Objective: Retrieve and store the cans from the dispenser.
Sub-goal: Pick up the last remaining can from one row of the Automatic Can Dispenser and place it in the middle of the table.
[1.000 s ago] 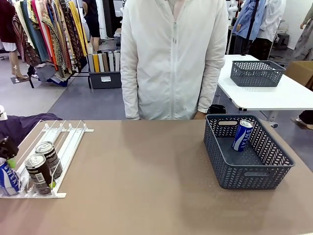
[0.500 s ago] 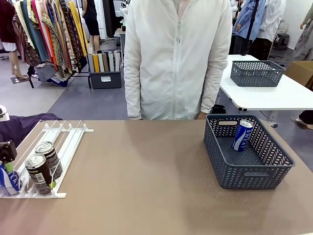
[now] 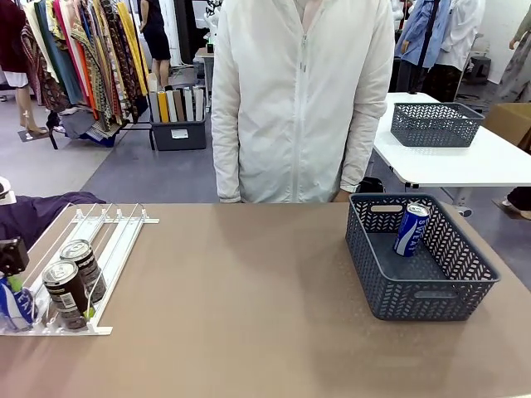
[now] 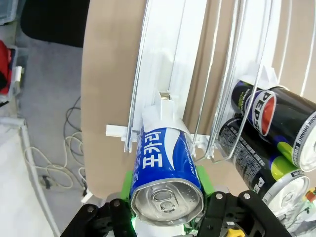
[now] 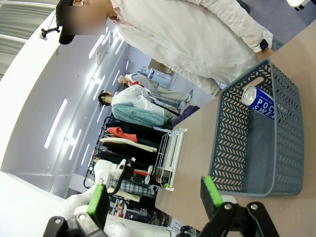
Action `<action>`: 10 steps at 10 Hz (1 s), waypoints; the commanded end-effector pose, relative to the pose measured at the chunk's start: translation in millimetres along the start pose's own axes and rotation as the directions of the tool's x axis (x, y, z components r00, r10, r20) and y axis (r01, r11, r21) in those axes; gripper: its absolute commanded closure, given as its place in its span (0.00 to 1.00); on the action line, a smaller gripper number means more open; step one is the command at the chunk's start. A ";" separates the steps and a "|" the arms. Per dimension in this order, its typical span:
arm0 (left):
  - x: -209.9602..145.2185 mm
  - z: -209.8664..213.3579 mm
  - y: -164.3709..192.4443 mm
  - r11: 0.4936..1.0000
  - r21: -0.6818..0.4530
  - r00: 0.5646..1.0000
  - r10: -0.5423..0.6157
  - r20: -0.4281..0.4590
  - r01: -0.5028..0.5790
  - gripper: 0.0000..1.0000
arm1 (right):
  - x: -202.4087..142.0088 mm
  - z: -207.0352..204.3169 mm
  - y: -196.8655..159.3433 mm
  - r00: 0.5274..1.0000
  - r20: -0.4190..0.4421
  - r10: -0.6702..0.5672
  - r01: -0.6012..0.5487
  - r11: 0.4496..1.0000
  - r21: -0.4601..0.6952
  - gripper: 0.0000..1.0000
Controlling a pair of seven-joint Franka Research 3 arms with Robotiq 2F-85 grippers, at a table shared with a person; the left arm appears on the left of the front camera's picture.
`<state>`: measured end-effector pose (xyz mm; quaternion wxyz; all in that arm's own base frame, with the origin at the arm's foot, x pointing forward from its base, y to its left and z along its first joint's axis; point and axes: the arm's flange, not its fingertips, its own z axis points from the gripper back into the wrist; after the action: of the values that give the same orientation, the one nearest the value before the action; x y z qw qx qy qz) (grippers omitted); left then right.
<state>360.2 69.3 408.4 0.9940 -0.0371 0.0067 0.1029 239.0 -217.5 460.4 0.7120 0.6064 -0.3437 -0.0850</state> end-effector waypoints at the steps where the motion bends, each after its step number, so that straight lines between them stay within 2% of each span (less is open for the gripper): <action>1: -16.5 27.8 -12.0 0.999 -0.028 0.997 -0.024 0.072 0.026 1.00 | 3.7 -1.9 2.6 1.000 0.023 0.015 -0.016 1.000 0.020 0.00; 2: -22.0 56.5 -16.6 0.999 -0.030 0.993 -0.038 0.108 0.042 1.00 | 3.7 -1.9 2.6 1.000 0.023 0.015 -0.016 1.000 0.020 0.00; 4: -42.5 123.0 -25.3 0.996 -0.016 0.988 -0.083 0.128 0.086 1.00 | 3.7 -1.9 2.6 1.000 0.023 0.015 -0.016 1.000 0.020 0.00; 5: -52.7 148.1 -27.3 0.995 -0.035 0.988 -0.091 0.129 0.096 1.00 | 3.7 -1.9 2.6 1.000 0.023 0.015 -0.016 1.000 0.020 0.00; 6: -61.5 166.8 -26.6 0.992 -0.071 0.980 -0.088 0.177 0.101 1.00 | 3.7 -1.9 2.6 1.000 0.023 0.015 -0.016 1.000 0.020 0.00; 7: -69.1 179.5 -21.0 0.980 -0.147 0.973 -0.104 0.207 0.136 1.00 | 3.7 -1.9 2.6 1.000 0.023 0.015 -0.016 1.000 0.020 0.00; 8: -62.6 156.7 -28.1 0.995 -0.026 0.984 -0.088 0.155 0.093 1.00 | 3.7 -1.9 2.6 1.000 0.023 0.015 -0.016 1.000 0.020 0.00; 10: -62.6 156.7 -28.1 0.995 -0.026 0.984 -0.088 0.155 0.093 1.00 | 3.7 -1.9 2.6 1.000 0.023 0.015 -0.016 1.000 0.020 0.00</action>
<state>301.9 40.1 571.2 0.9942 -0.0576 -0.0696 0.0582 239.1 -217.4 460.3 0.7121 0.6065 -0.3434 -0.0850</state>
